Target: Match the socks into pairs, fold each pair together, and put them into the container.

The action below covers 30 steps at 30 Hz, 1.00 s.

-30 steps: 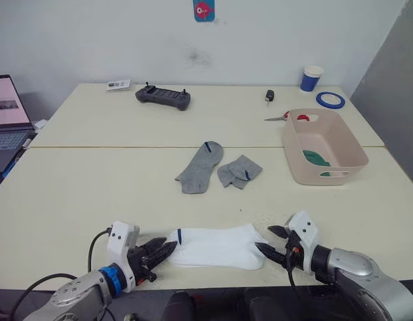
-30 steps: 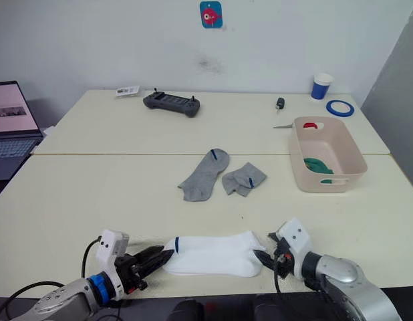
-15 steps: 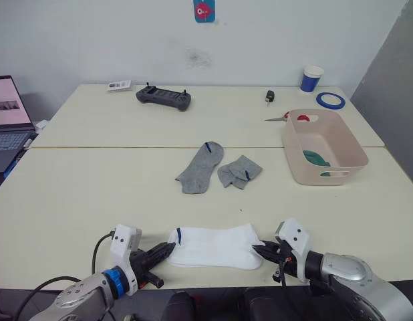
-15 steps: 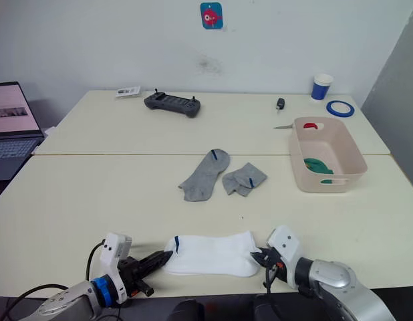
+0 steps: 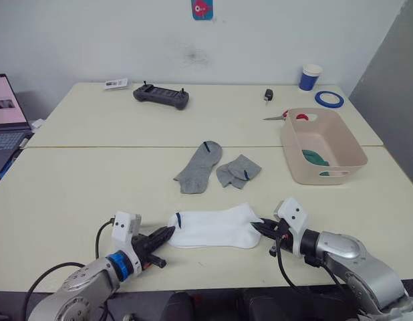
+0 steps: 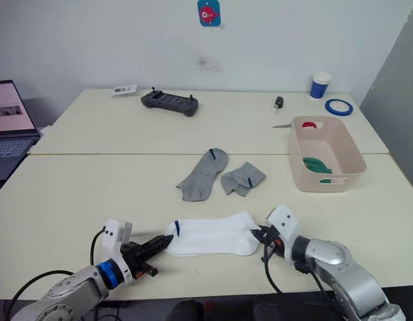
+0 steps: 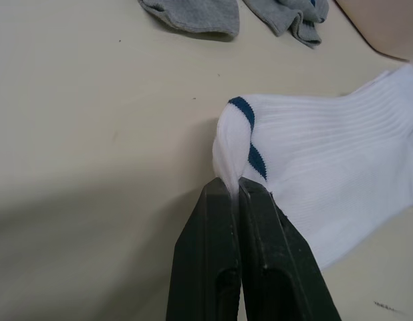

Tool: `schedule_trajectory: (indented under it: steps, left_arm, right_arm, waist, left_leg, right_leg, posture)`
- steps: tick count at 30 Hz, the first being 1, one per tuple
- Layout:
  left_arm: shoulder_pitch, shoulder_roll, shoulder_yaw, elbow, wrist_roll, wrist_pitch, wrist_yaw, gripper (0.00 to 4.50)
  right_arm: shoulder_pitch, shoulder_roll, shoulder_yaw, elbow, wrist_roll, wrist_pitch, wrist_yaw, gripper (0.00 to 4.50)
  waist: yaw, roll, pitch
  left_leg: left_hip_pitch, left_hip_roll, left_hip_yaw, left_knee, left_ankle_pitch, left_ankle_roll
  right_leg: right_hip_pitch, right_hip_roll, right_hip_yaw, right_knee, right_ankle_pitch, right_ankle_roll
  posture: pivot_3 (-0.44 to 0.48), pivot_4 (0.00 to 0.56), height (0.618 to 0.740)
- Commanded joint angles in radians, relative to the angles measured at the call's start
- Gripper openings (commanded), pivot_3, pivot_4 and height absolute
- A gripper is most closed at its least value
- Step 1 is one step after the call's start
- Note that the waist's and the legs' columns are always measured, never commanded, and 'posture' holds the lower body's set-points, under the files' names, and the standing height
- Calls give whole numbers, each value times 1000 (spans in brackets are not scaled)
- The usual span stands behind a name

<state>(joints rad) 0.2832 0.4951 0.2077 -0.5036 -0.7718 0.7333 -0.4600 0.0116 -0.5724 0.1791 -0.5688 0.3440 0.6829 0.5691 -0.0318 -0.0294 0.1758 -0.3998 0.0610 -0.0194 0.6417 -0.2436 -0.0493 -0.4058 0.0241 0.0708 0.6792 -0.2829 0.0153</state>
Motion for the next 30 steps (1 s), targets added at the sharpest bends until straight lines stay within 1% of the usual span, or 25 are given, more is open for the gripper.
schedule_trajectory:
  steps: [1, 2, 5, 8, 9, 12, 15, 16, 18, 21, 23, 25, 28, 30]
  left_arm:
    - [-15, 0, -32, 20, 67, -23, 15, 0]
    - [-17, 0, -35, 23, 80, -28, 18, 0]
    - [-14, 6, -41, 21, 92, -38, -2, 0]
    - [-7, -2, -33, 24, 92, -51, -12, 0]
    - [-5, 0, -29, 24, 89, -59, -27, 0]
    - [2, 10, -29, 25, 118, -81, -32, 711]
    - [13, 2, -22, 22, 130, -107, -30, 1620]
    - [21, 0, -16, 15, 134, -120, -28, 1915]
    - [33, -17, 20, 3, 148, -162, -3, 2488]
    - [48, 0, 73, -25, 132, -197, -29, 3385]
    - [24, 34, 109, -38, 111, -181, -44, 3385]
    - [-34, 70, 127, -39, 98, -190, -75, 3385]
    - [-142, 116, 82, -64, 45, -158, -141, 2789]
    - [-185, 129, 28, -67, 56, -141, -156, 2199]
  right_arm:
    - [-38, 10, 2, 38, -26, 19, -23, 18]
    - [-44, 23, -8, 39, -11, 42, -31, 18]
    - [-51, 45, -34, 16, 29, 105, -43, 801]
    - [-52, 44, -38, 6, 19, 115, -53, 1777]
    - [-52, 45, -44, -1, 21, 113, -57, 2168]
    - [-48, 47, -66, -21, 28, 115, -64, 3180]
    - [-35, 39, -84, -35, 22, 104, -63, 4287]
    - [-30, 36, -94, -43, 24, 100, -62, 4500]
    - [-27, 33, -125, -68, 37, 89, -55, 4500]
    - [-30, 9, -153, -102, 29, 49, -38, 4500]
    - [-51, -7, -161, -128, 50, 56, -18, 4500]
    - [-91, -14, -144, -153, 83, 61, 13, 4500]
    - [-157, -1, -56, -157, 74, 57, 29, 3886]
    - [-181, 14, 10, -139, 47, 47, 23, 3214]
  waist:
    - [0, 0, 0]
    - [0, 0, 0]
    - [0, 0, 0]
    - [0, 0, 0]
    - [0, 0, 0]
    - [0, 0, 0]
    - [0, 0, 0]
    - [-1, 0, 0]
    - [-1, 0, 0]
    - [-4, 0, 0]
    - [-3, 0, 1]
    - [-1, 0, 2]
    - [1, -1, 2]
    - [0, -1, 2]
  left_leg:
    - [0, 0, 0, 0, 0, 0]
    - [0, 0, 0, 0, 0, 0]
    - [0, 1, -2, -1, 0, 0]
    - [0, 1, -1, 0, 0, 0]
    - [1, 0, -1, 0, 0, 0]
    - [1, 0, 0, 0, 0, 0]
    - [1, 1, 0, 0, 0, 0]
    - [1, 1, 0, 0, 0, 0]
    - [1, 1, 0, 0, 0, 0]
    - [1, 1, 0, 0, 0, 0]
    - [1, 1, 0, 0, 0, 0]
    - [1, 1, -1, 0, 0, 0]
    - [1, 1, -1, 0, 0, 0]
    - [1, 0, 0, 0, 0, 0]
  right_leg:
    - [0, 1, 0, 0, 0, 0]
    - [0, 1, 0, 0, 0, 0]
    - [0, 1, 1, 1, 0, 0]
    - [0, 1, 1, 1, -2, -3]
    - [0, 1, 0, 1, -2, -3]
    - [0, 1, 0, 1, -2, -3]
    - [0, 1, 1, 1, -2, -3]
    - [0, 1, 1, 1, -2, -3]
    - [0, 1, 1, 1, -2, -3]
    - [0, 1, 1, 1, -2, -3]
    - [0, 2, 1, 1, -2, -4]
    - [0, 2, 1, 1, -3, -4]
    - [0, 2, -1, 1, -2, -4]
    - [0, 2, -1, 1, -2, -4]
  posture:
    - [0, 150, 740]
    - [0, 150, 740]
    - [0, 150, 740]
    - [0, 150, 740]
    - [0, 150, 740]
    - [0, 150, 740]
    - [0, 150, 740]
    - [0, 150, 740]
    - [0, 150, 740]
    - [0, 150, 740]
    - [0, 150, 740]
    - [0, 150, 740]
    - [0, 150, 740]
    - [0, 150, 740]
